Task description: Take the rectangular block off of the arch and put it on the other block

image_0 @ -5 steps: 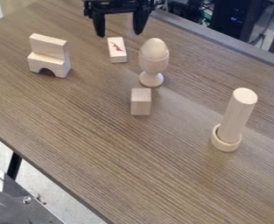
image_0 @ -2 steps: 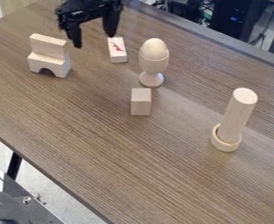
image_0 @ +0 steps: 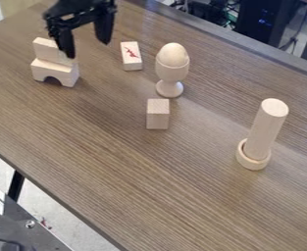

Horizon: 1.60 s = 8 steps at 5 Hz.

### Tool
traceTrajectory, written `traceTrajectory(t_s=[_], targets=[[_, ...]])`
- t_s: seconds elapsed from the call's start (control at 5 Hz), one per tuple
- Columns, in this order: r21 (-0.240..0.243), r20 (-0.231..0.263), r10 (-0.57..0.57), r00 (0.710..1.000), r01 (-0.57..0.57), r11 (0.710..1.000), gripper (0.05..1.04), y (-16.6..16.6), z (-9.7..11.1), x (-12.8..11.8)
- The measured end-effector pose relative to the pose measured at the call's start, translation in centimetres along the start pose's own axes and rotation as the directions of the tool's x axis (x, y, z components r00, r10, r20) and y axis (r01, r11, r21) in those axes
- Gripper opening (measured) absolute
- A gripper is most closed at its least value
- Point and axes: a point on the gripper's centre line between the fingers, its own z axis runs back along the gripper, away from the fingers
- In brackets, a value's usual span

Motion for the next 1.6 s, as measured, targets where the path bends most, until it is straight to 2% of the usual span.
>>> traceTrajectory(t_s=[0.6,0.8,1.0,1.2,1.4,1.6], targets=[[0.053,-0.032,0.117,0.993,-0.115,0.992,0.999,1.8,-2.3,2.9],[0.075,-0.045,0.134,0.99,-0.131,0.989,0.955,2.1,-3.5,3.3],[0.079,-0.012,0.099,0.995,-0.097,0.992,0.67,2.1,-3.7,3.9],[0.079,0.034,-0.059,0.998,0.056,0.995,0.36,0.8,-3.3,4.7],[0.084,0.079,-0.274,0.958,0.267,0.96,0.259,-2.0,-2.7,4.4],[0.063,0.094,-0.433,0.896,0.429,0.901,0.258,-4.7,-2.4,3.9]])
